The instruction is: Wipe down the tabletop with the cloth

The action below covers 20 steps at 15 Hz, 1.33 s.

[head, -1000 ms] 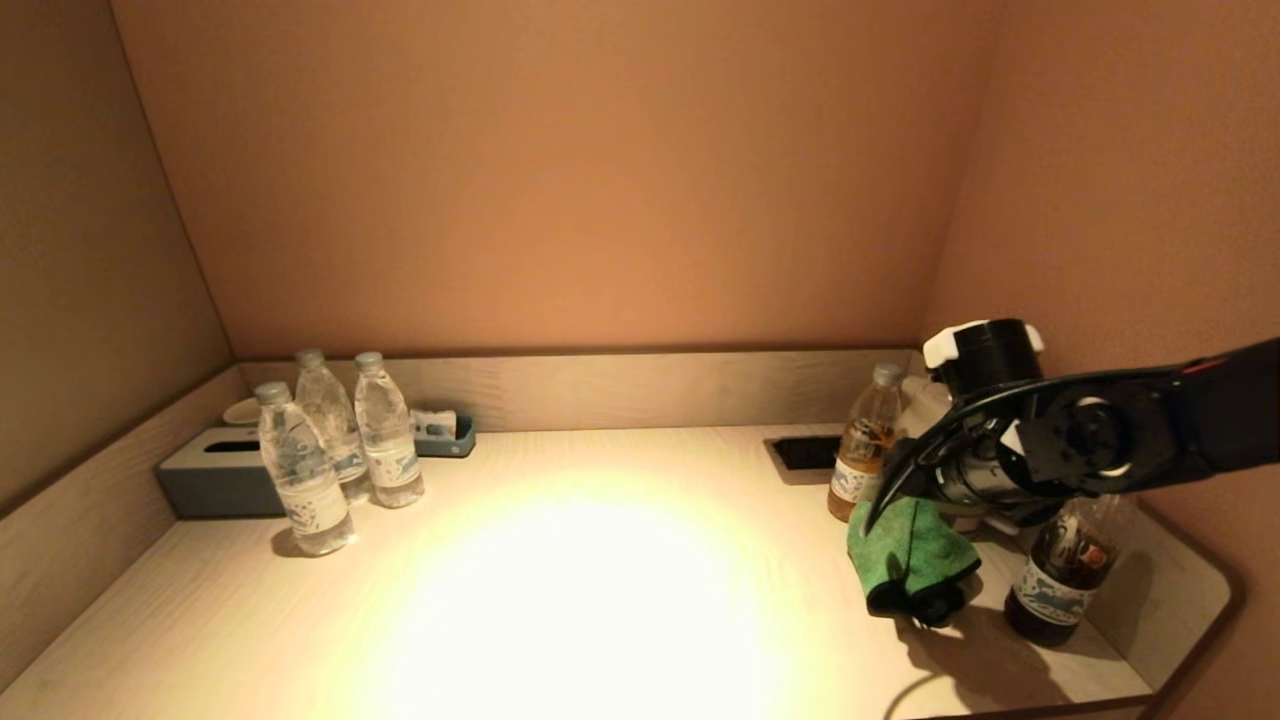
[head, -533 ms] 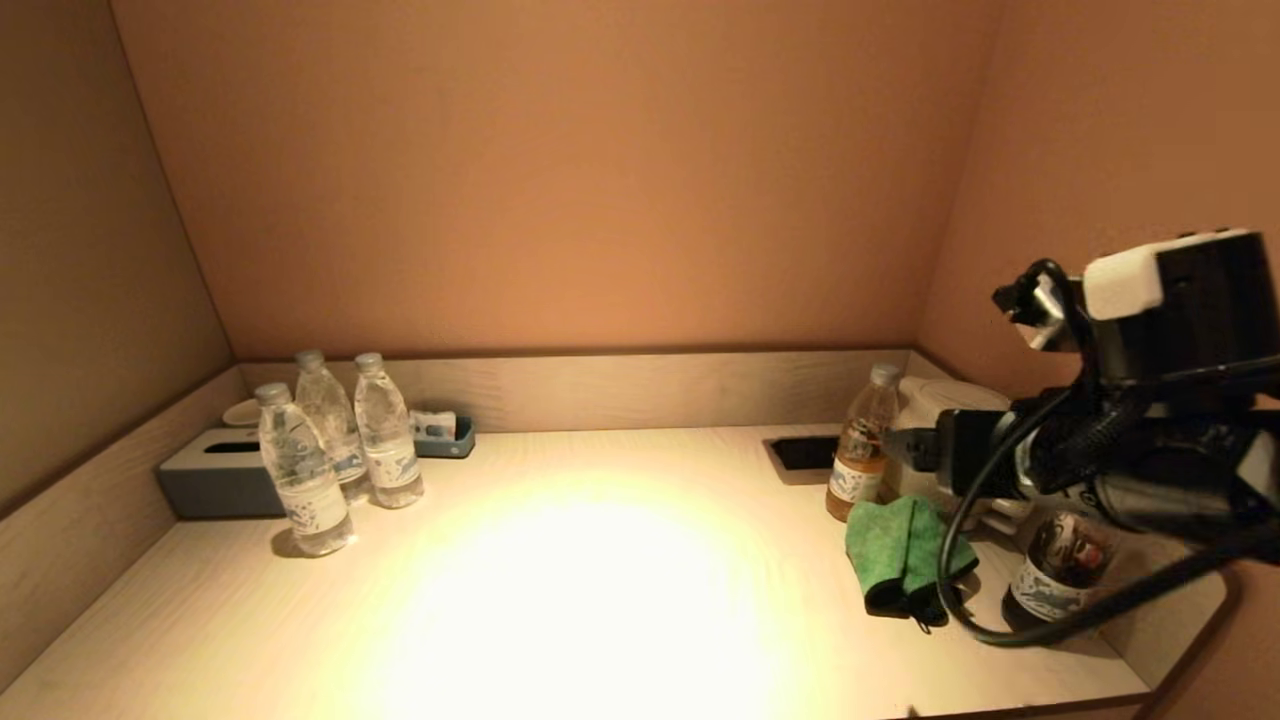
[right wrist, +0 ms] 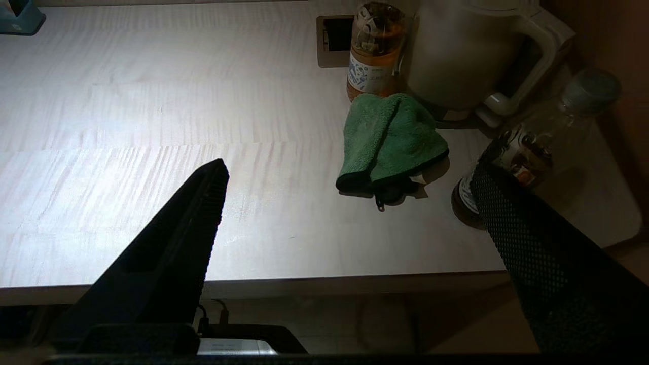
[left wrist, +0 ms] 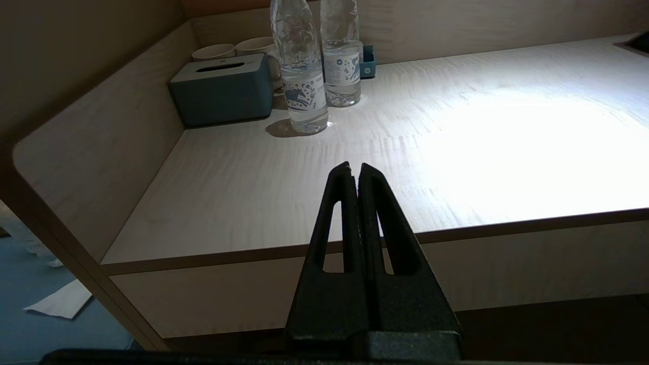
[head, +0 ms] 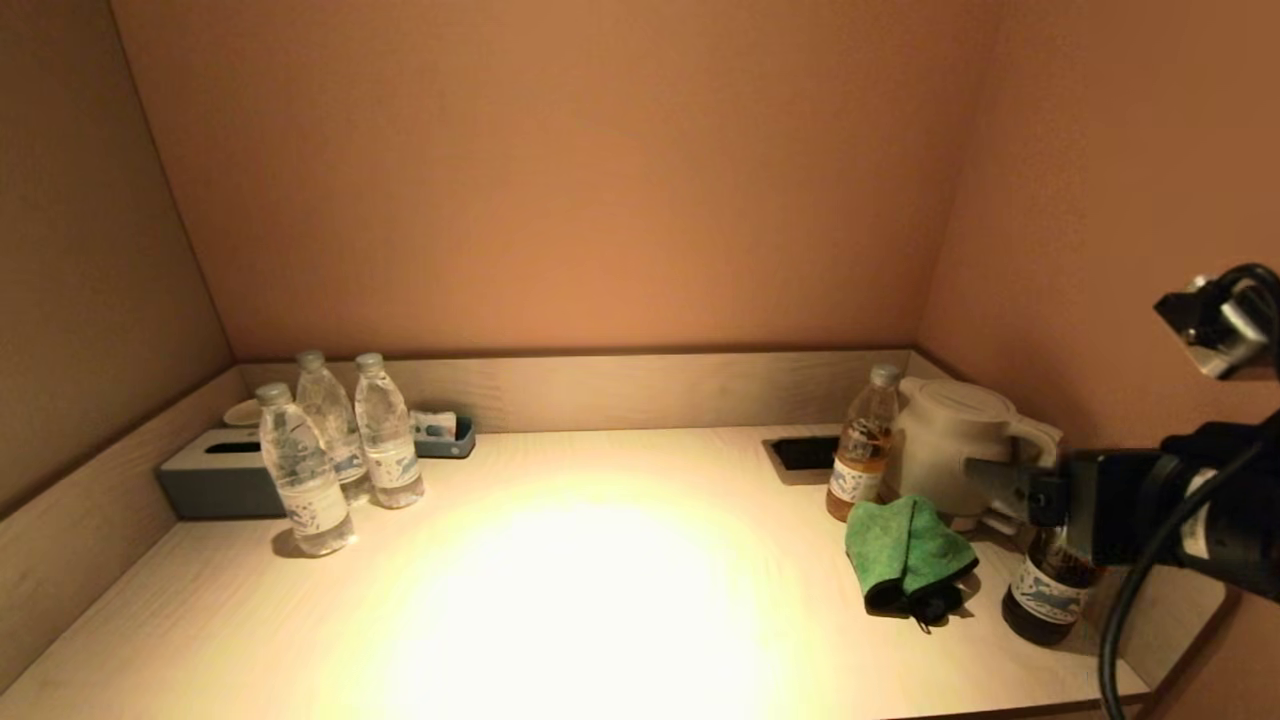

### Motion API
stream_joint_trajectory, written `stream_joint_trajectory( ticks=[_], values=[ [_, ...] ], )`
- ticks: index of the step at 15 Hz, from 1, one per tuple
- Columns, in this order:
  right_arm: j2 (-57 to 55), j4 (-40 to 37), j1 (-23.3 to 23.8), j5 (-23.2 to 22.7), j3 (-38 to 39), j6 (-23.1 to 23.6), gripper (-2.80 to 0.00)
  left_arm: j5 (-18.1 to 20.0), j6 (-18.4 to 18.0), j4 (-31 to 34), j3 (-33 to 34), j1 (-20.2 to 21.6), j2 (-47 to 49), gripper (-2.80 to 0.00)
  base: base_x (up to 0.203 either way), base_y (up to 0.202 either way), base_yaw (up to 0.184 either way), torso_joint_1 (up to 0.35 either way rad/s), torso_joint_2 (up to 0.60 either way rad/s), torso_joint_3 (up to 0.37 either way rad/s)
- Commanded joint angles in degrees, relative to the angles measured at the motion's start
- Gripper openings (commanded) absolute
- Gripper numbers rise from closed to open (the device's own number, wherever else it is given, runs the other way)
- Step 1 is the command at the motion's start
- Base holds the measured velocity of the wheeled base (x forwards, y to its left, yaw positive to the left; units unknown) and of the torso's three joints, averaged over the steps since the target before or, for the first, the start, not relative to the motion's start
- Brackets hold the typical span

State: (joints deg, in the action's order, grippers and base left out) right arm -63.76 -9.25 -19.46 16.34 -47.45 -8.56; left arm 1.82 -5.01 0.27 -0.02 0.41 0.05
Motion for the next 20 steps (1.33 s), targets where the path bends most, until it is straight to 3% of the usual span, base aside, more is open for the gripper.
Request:
stream_joint_trajectory(
  ticks=[1,4,5,6,9,20],
  values=[
    [5.94,-0.03,-0.05,0.09,0.68,0.89,0.0,0.03,-0.09,0.0,-0.06,0.02,0.04,-2.8,0.0,0.0,0.0,0.0,0.0,0.0],
    [6.72,-0.06,-0.04,0.1,0.8,1.24,0.0,0.03,-0.04,0.0,0.02,0.02,0.04,-2.8,0.0,0.0,0.0,0.0,0.0,0.0],
    [8.52,-0.06,-0.04,0.1,0.84,1.93,-1.82,0.03,-0.09,0.0,-0.06,-0.05,0.04,-2.8,0.0,0.0,0.0,0.0,0.0,0.0],
    [11.37,-0.03,-0.05,0.1,0.85,2.66,-2.8,0.03,-0.09,0.0,-0.06,-0.06,0.04,-2.8,0.0,0.0,0.0,0.0,0.0,0.0],
    [15.78,-0.15,0.04,0.1,0.78,5.13,-2.8,0.03,0.0,0.0,0.02,-0.06,0.04,-2.8,0.0,0.0,0.0,0.0,0.0,0.0],
    [26.67,-3.23,0.53,1.15,-4.09,7.64,-2.8,0.03,-0.09,0.0,-0.06,0.02,0.04,-2.8,0.0,0.0,0.0,0.0,0.0,0.0]
  ],
)
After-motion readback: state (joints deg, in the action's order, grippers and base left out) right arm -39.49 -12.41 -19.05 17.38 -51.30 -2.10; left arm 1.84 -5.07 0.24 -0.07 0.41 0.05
